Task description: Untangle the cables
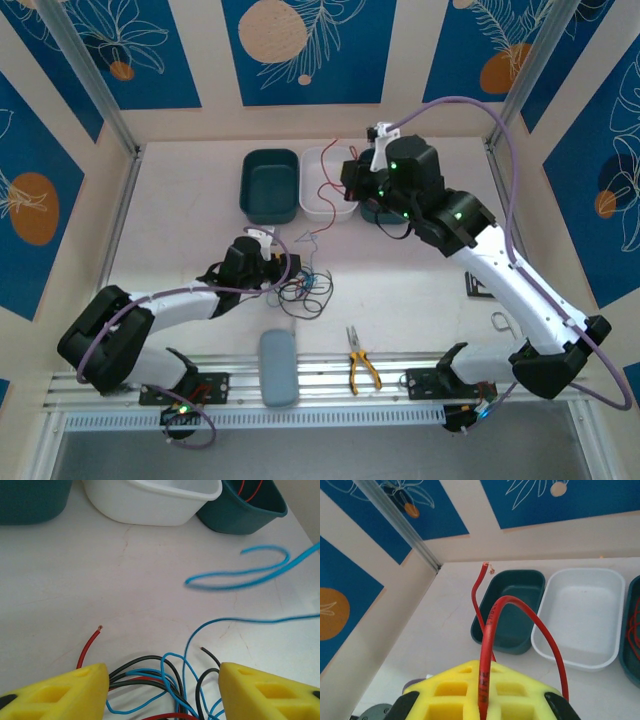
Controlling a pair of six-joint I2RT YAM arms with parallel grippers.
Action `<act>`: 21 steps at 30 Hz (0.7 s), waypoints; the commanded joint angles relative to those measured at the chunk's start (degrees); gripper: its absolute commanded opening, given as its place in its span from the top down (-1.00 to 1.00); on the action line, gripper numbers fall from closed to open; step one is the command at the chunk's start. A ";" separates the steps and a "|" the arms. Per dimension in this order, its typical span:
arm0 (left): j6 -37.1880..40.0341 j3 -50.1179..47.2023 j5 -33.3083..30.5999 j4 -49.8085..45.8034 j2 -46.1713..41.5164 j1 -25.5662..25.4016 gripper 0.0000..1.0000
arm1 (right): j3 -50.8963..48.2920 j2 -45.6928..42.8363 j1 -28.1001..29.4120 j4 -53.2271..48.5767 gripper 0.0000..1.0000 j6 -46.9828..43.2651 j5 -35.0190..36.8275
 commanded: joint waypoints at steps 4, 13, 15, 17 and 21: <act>-0.87 -0.83 -1.71 0.22 0.06 -0.42 -0.27 | 2.79 -2.25 -7.01 -2.42 1.00 -0.11 -6.33; -0.21 -0.53 -1.80 -0.32 -0.44 -0.40 -0.31 | 8.84 -1.76 -11.18 -6.02 1.00 -2.71 -12.59; 0.27 -0.35 -0.90 -0.07 -0.71 -0.41 -0.35 | 11.27 -1.30 -11.19 -7.88 1.00 -4.24 -13.87; 0.82 -0.19 -0.20 0.16 -1.12 -0.36 -0.37 | 13.07 -1.02 -11.10 -9.34 1.00 -5.46 -14.95; 2.57 -0.60 2.97 3.64 -2.90 -0.42 -0.48 | 16.34 -0.30 -10.93 -12.19 1.00 -7.93 -17.62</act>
